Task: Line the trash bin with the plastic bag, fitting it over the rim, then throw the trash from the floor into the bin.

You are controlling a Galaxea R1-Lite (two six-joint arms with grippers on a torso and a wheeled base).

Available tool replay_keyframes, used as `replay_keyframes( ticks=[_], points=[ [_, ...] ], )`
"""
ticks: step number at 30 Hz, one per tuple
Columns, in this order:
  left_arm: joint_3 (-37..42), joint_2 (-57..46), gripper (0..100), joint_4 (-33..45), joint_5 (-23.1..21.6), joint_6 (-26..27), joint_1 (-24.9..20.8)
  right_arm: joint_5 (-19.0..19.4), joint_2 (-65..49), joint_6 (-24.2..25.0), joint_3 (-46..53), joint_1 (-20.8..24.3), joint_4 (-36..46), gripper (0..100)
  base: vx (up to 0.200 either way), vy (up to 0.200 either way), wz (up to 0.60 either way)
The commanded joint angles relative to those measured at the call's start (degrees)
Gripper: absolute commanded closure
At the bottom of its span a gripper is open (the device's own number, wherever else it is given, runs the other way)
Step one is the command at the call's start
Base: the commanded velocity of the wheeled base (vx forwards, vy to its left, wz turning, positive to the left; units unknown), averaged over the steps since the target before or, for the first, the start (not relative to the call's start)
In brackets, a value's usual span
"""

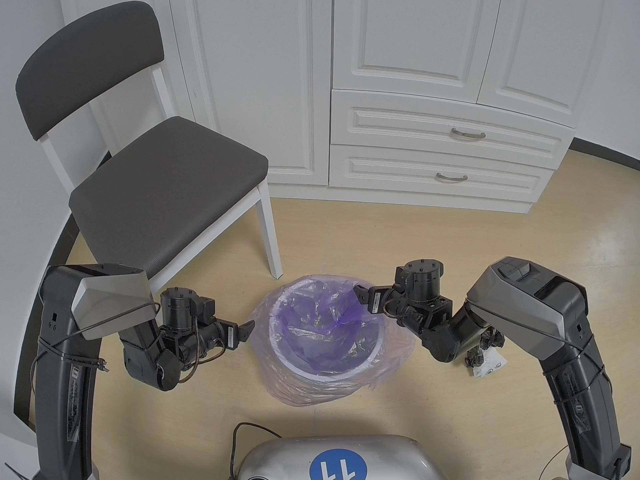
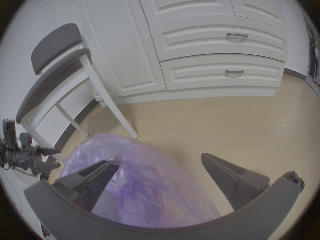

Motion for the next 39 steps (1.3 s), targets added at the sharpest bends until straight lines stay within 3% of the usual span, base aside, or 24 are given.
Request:
replay_keyframes(
  ticks=[1, 10, 16, 24, 39],
  points=[
    [-0.2, 0.0, 0, 0.0, 0.0, 0.1, 0.4, -1.2, 1.5, 1.3, -3.3, -0.2, 0.1, 0, 0.0, 0.0, 0.0],
    [-0.4, -0.2, 0, 0.0, 0.0, 0.1, 0.6, -1.9, 2.3, 2.2, -5.3, -0.3, 0.0, 0, 0.0, 0.0, 0.0],
    [-0.4, -0.3, 0, 0.0, 0.0, 0.1, 0.7, -1.3, 0.3, 1.8, -1.0, -0.5, 0.0, 0, 0.0, 0.0, 0.0],
    [0.0, -1.6, 0, -0.1, 0.0, 0.2, 1.1, 6.7, -14.8, -0.7, 13.1, -2.3, 1.2, 0, 0.0, 0.0, 0.0],
    [-0.5, -0.1, 0, 0.0, 0.0, 0.3, 2.0, 7.6, -6.9, -0.9, 7.4, -4.8, 6.4, 0, 0.0, 0.0, 0.0]
  ],
)
